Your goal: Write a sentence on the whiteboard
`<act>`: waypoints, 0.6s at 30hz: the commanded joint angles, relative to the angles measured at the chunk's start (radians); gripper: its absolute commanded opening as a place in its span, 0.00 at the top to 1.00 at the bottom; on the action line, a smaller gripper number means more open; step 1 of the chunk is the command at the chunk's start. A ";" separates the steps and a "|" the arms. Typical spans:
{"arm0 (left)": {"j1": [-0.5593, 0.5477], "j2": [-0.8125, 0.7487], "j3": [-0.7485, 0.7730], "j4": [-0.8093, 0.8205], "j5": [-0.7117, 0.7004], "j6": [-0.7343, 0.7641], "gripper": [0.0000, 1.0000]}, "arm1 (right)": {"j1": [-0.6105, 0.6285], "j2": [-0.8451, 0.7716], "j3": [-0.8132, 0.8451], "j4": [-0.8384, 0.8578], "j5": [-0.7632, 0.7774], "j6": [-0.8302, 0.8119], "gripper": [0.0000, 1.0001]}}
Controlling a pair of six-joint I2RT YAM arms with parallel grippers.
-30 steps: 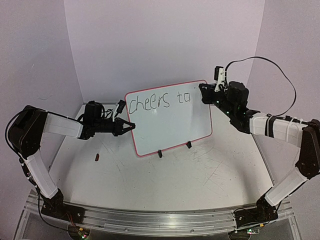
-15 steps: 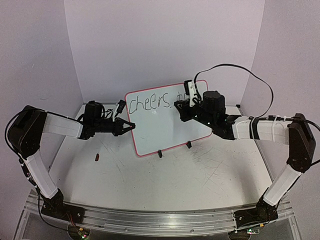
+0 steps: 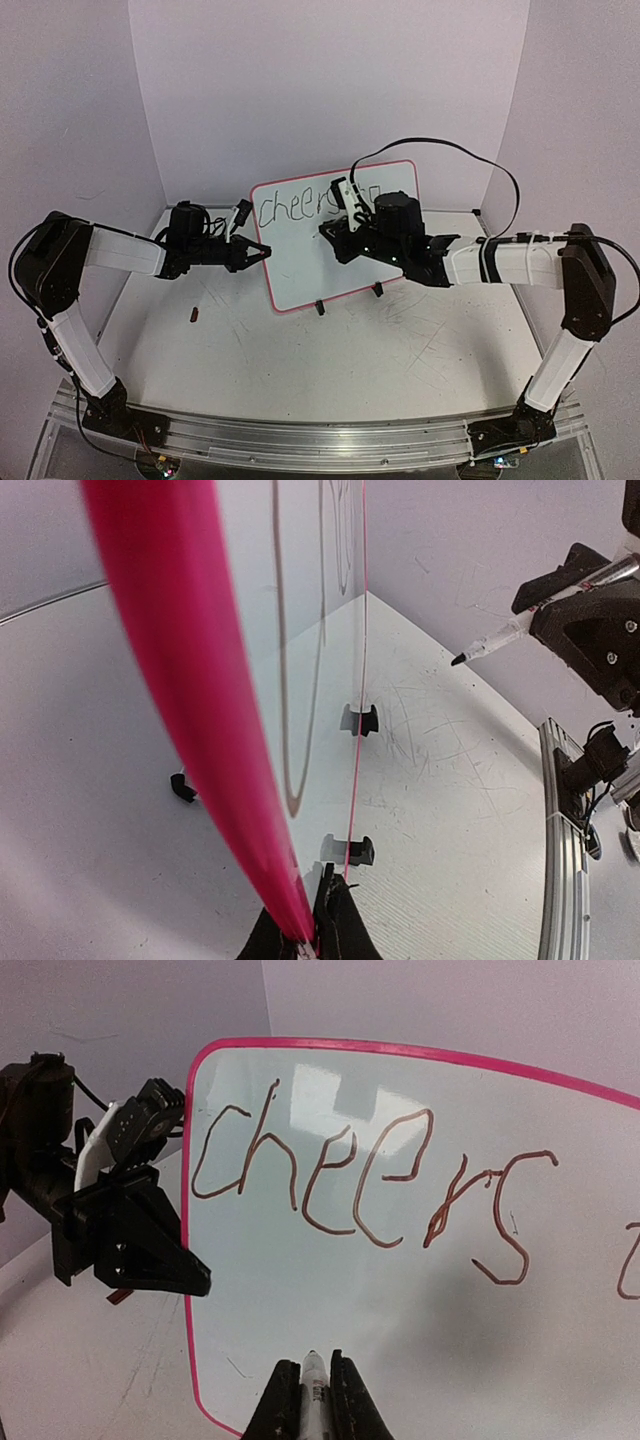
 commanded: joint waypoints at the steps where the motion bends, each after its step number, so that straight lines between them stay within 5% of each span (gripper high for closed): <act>1: 0.011 -0.043 0.009 0.010 -0.177 0.095 1.00 | 0.040 0.025 0.059 0.007 0.051 -0.019 1.00; 18: 0.002 -0.066 -0.006 0.007 -0.189 0.092 1.00 | 0.084 0.059 0.099 -0.008 0.086 -0.057 1.00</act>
